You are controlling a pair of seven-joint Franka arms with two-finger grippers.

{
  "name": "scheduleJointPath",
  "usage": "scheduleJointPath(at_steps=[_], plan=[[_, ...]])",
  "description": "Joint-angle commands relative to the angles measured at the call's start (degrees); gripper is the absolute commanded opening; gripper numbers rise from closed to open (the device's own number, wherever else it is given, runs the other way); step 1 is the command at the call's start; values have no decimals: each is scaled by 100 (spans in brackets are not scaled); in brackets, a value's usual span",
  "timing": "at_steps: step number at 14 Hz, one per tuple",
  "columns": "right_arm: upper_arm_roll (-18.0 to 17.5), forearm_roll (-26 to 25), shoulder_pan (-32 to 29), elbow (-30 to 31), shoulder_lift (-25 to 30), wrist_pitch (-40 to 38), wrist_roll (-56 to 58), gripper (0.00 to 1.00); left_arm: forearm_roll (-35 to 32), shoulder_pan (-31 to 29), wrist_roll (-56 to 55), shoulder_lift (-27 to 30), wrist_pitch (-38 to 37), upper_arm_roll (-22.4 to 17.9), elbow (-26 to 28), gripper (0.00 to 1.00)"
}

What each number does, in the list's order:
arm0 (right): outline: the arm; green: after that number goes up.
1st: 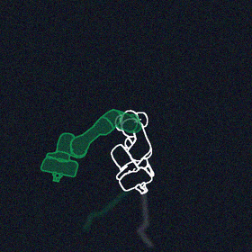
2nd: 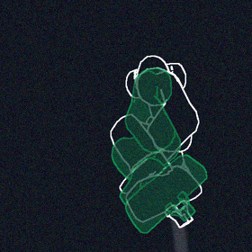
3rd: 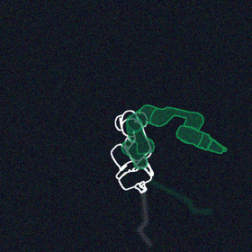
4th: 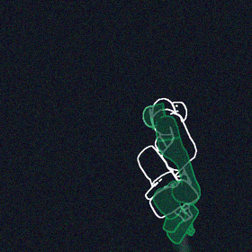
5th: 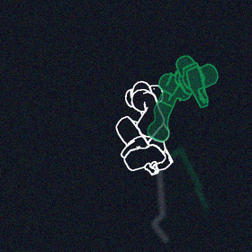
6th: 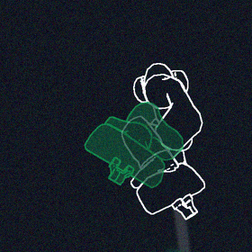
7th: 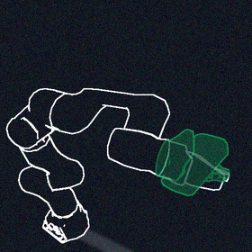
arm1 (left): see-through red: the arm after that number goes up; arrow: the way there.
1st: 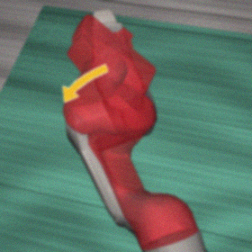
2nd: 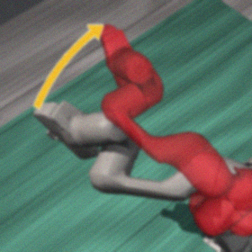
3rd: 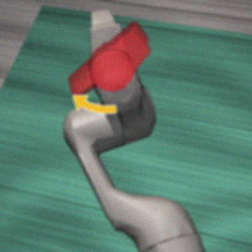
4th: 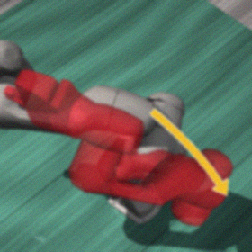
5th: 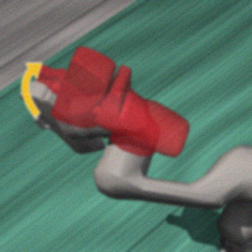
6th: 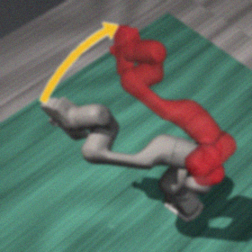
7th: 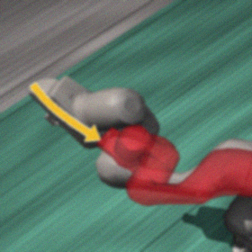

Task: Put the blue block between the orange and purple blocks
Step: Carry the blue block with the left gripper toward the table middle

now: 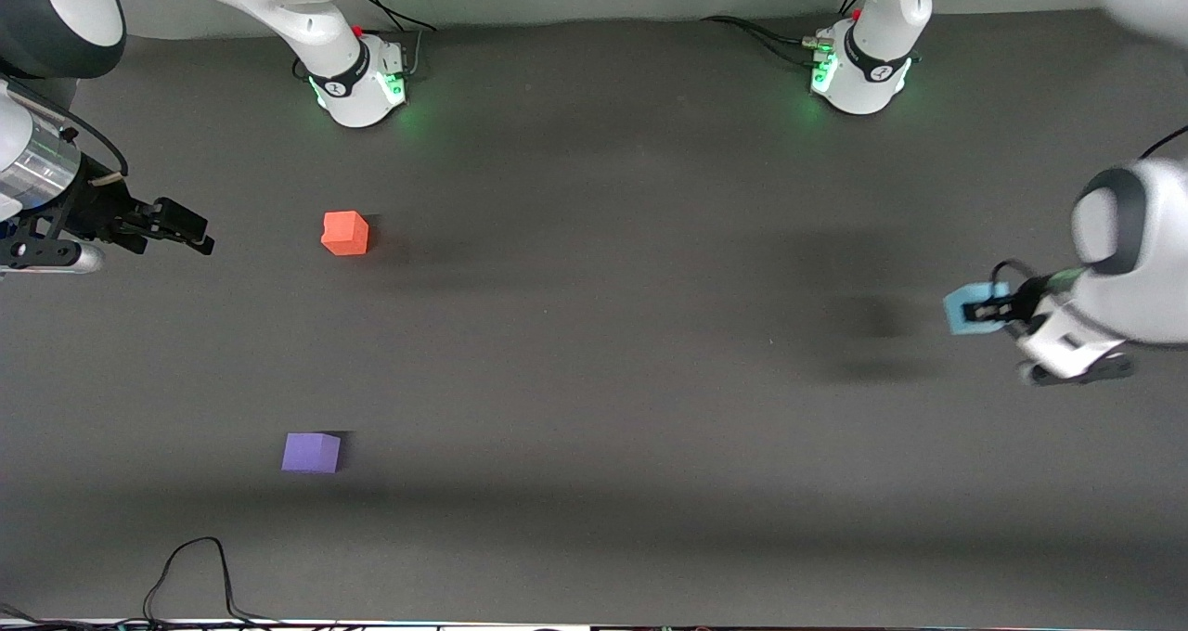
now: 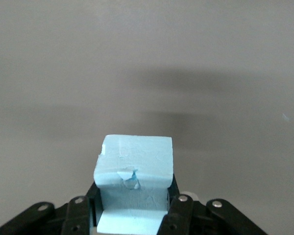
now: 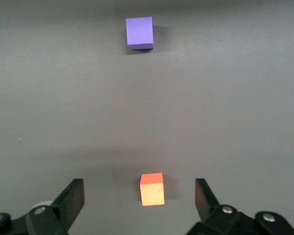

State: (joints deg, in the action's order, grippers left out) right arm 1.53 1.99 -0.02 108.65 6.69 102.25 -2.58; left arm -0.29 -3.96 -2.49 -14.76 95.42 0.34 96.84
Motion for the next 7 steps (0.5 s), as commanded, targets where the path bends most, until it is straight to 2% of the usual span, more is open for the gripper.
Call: scheduleJointPath(at_steps=[1,3,7], plan=[[14,-146,46,-45,-19,23,65,100,-23,-52,161,263,-1372,-43,-935,33],[14,-146,46,-45,-10,23,65,100,-58,-105,188,456,-2095,-25,-1368,33],[14,-146,37,-37,-1,23,65,100,-15,-27,66,711,-2370,36,-1396,36]])
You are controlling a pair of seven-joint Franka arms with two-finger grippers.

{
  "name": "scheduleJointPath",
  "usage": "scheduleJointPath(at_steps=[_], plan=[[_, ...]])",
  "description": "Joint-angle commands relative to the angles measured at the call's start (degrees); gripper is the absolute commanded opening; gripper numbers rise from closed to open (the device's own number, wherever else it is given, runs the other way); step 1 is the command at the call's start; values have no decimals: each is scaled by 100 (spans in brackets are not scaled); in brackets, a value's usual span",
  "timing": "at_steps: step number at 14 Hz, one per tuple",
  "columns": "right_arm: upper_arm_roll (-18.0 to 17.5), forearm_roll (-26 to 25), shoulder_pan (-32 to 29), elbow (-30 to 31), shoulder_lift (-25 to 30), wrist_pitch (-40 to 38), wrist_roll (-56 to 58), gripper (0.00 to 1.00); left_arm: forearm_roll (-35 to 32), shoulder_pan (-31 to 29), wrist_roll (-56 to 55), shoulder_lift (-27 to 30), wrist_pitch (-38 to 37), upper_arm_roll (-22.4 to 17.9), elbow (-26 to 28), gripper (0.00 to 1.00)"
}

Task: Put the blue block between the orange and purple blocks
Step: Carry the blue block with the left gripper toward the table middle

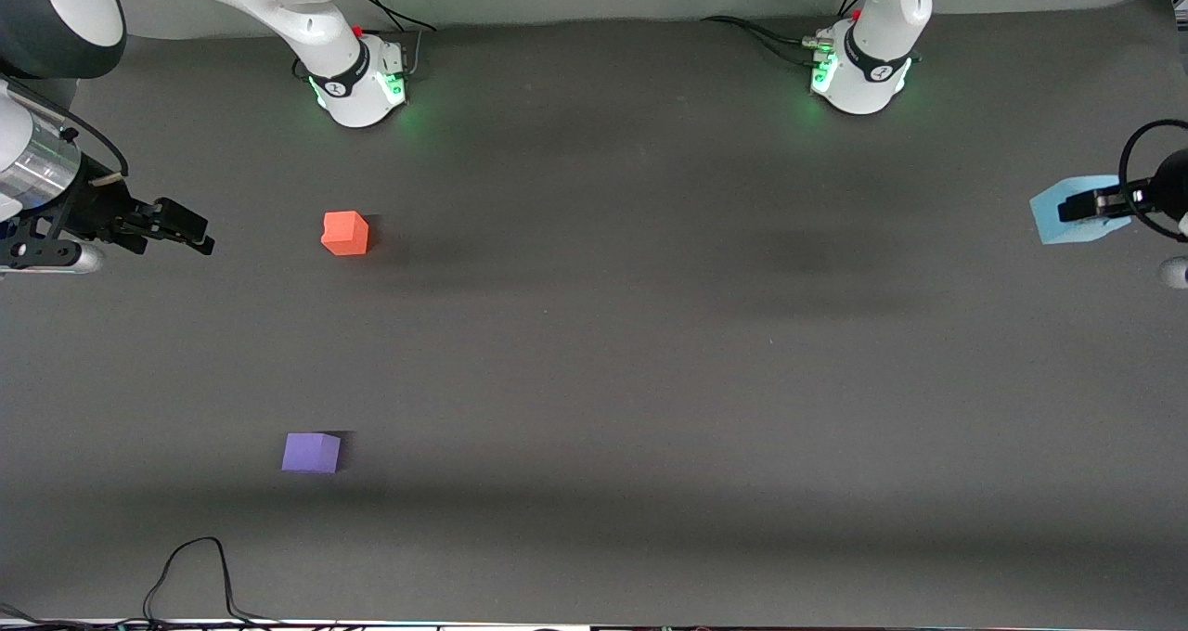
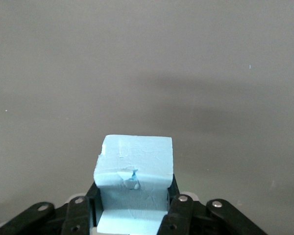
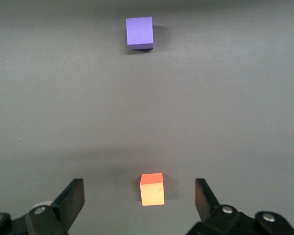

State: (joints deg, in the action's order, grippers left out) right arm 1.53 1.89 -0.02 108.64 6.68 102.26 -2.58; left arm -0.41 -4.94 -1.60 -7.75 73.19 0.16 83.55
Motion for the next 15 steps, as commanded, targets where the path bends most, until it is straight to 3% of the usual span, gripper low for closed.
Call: scheduleJointPath(at_steps=[1,3,6,9,12,13,15], plan=[[14,-137,37,-36,0,22,65,100,49,212,-120,28,-173,132,-67,36],[14,-137,37,-36,0,22,65,100,93,616,-986,10,-130,360,-119,36],[14,-128,37,-36,9,22,65,100,330,1196,-2691,-226,63,1010,-311,36],[14,-136,37,-36,9,22,65,100,340,1880,-4361,-1163,563,1634,-1275,36],[23,-128,37,-36,9,22,65,100,296,2873,-5620,-2517,740,1645,-2874,36],[23,-136,37,-36,9,22,65,100,244,3120,-5788,-2834,924,1628,-3166,36],[23,-128,37,-36,9,22,65,100,7,3376,-6027,-3126,1450,1636,-3126,37]])
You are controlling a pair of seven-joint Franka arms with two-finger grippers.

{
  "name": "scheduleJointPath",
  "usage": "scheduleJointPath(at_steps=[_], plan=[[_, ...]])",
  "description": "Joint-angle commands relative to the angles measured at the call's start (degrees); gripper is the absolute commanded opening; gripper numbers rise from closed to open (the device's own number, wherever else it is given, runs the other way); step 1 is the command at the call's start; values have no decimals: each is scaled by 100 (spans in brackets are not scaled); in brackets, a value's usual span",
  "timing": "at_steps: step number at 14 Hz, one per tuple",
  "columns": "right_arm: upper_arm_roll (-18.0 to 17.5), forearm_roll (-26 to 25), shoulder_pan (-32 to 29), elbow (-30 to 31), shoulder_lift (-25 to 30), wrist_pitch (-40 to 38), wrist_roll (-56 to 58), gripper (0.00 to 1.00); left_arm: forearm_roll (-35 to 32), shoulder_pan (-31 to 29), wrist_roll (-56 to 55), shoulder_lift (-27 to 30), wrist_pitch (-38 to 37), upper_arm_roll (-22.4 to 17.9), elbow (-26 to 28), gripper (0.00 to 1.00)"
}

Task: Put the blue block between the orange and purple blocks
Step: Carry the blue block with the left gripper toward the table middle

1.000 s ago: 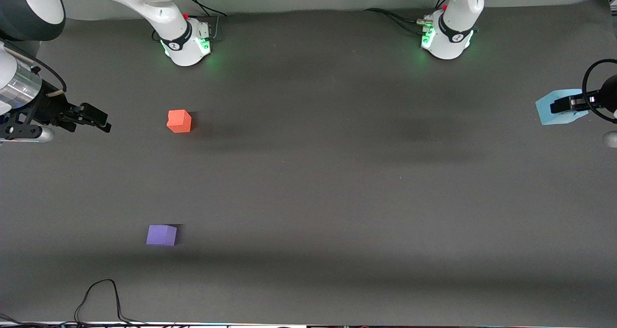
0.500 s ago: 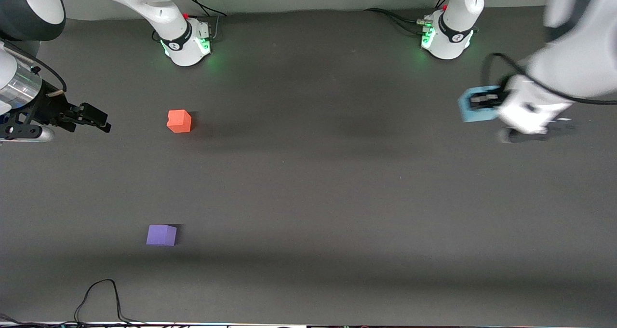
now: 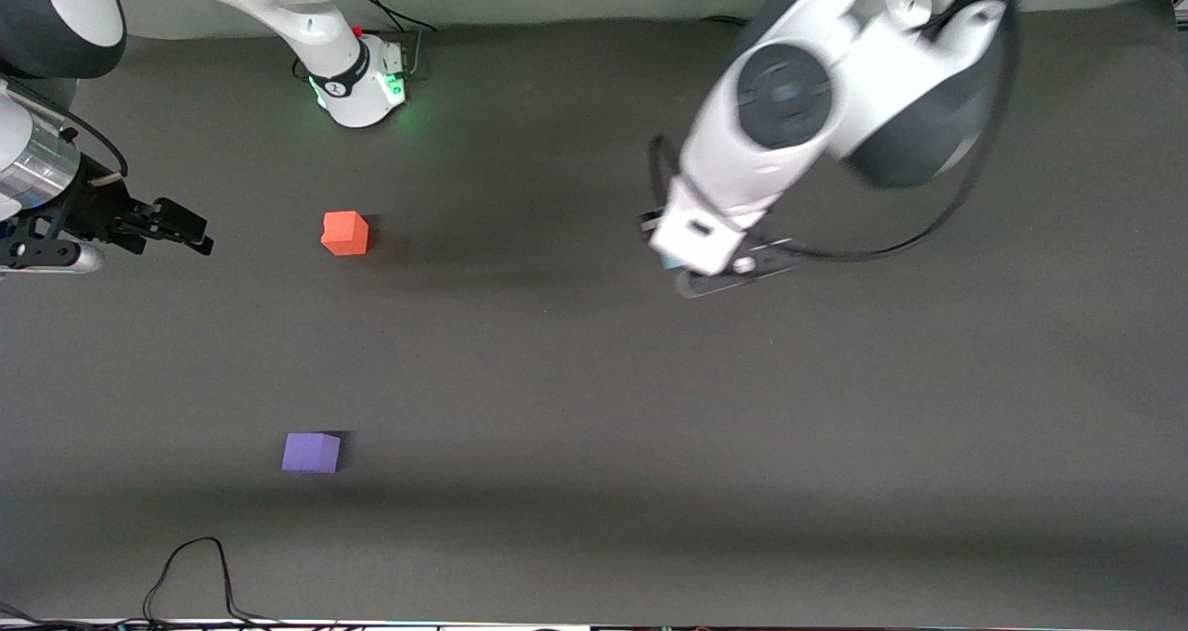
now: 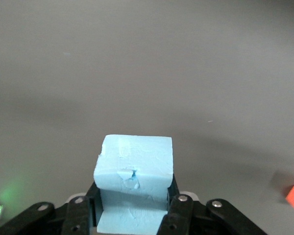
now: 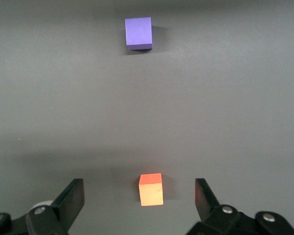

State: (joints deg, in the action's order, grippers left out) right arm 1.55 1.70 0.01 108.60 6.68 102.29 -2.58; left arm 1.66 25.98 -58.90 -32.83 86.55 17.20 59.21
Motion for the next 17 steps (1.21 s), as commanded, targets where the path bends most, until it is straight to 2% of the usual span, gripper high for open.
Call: scheduleJointPath(at_steps=[1,7,11,15,16,17], plan=[[12,-109,34,-31,9,19,65,100,-227,406,-306,-759,317,-77,-648,37],[21,-109,34,-23,-8,63,65,100,-693,759,-614,-1558,2038,-77,335,38],[21,-109,26,-23,-8,72,56,100,-1193,987,-614,-2253,2568,-85,390,38],[12,-109,52,-23,-26,142,21,100,-1212,1032,-623,-2474,2850,-85,425,40],[12,-109,52,-31,-26,142,21,100,-1212,1023,-623,-2474,2850,-85,425,46],[12,-109,52,-31,-26,142,21,100,-1203,1023,-623,-2466,2841,-85,425,82]])
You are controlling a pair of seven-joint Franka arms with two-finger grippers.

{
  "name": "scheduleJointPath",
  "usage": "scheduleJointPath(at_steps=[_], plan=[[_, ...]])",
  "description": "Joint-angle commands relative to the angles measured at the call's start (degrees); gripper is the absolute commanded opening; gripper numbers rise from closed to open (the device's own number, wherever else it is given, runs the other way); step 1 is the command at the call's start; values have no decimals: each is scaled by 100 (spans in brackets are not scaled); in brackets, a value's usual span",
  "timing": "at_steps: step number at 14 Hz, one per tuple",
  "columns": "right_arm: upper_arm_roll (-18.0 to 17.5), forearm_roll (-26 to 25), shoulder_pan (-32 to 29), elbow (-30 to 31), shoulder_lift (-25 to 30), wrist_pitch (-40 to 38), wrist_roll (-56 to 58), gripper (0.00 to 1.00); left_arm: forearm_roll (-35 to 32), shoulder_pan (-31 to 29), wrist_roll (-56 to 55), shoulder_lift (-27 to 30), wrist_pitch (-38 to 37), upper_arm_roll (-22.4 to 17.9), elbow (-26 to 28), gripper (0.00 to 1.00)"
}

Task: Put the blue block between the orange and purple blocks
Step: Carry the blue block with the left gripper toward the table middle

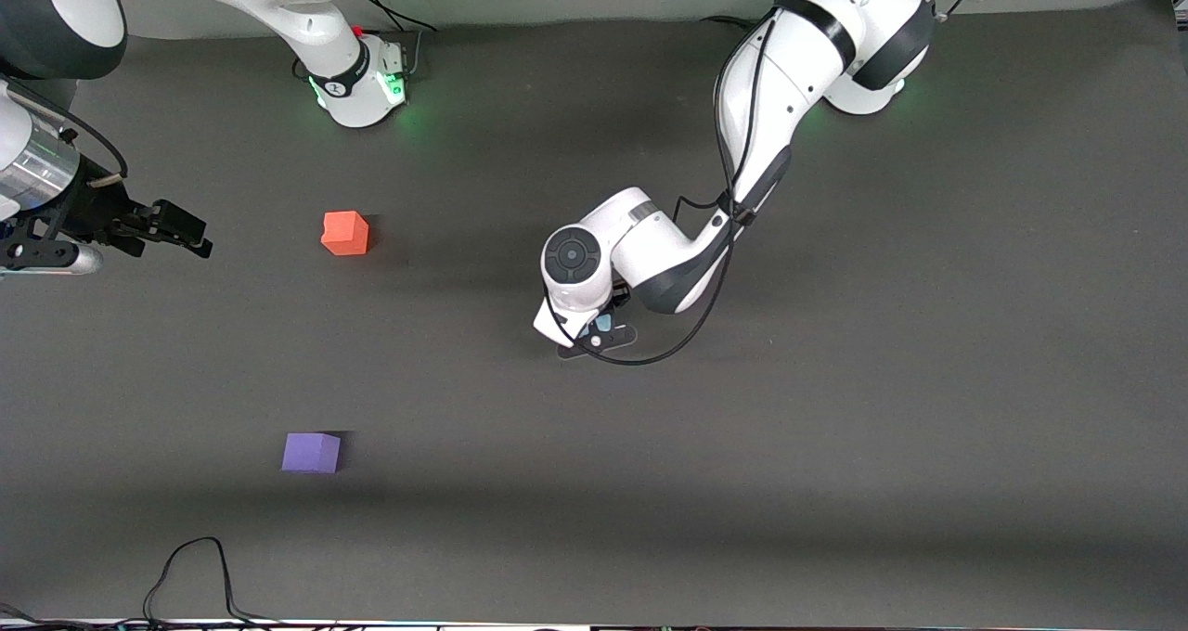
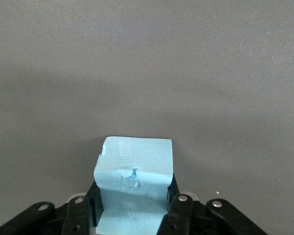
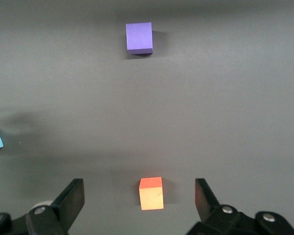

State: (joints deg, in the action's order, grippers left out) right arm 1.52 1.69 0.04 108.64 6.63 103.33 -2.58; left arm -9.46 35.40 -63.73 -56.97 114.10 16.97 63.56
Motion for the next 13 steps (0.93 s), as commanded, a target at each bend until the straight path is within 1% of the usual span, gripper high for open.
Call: scheduleJointPath(at_steps=[1,3,6,8,9,11,13], plan=[[7,-108,49,-36,-21,38,21,100,-109,55,-131,1,25,-62,-19,100],[7,-108,58,-44,-21,38,21,100,-117,-93,-113,263,-185,-79,-45,100],[-11,-99,58,-53,-47,29,30,100,-118,-576,132,948,-1176,-62,-45,100],[-55,-90,75,-79,-65,12,-5,100,-83,-858,632,1493,-1775,-53,16,100],[-98,-82,145,-80,-56,3,-40,100,-65,-1042,834,1800,-1969,-53,147,100],[-108,-82,530,-184,-126,-6,-163,100,-12,-1621,1527,2704,-1963,-1,935,100],[-108,-82,961,-473,-397,-14,-181,100,346,-2288,2440,3399,-2041,-9,1446,100]])
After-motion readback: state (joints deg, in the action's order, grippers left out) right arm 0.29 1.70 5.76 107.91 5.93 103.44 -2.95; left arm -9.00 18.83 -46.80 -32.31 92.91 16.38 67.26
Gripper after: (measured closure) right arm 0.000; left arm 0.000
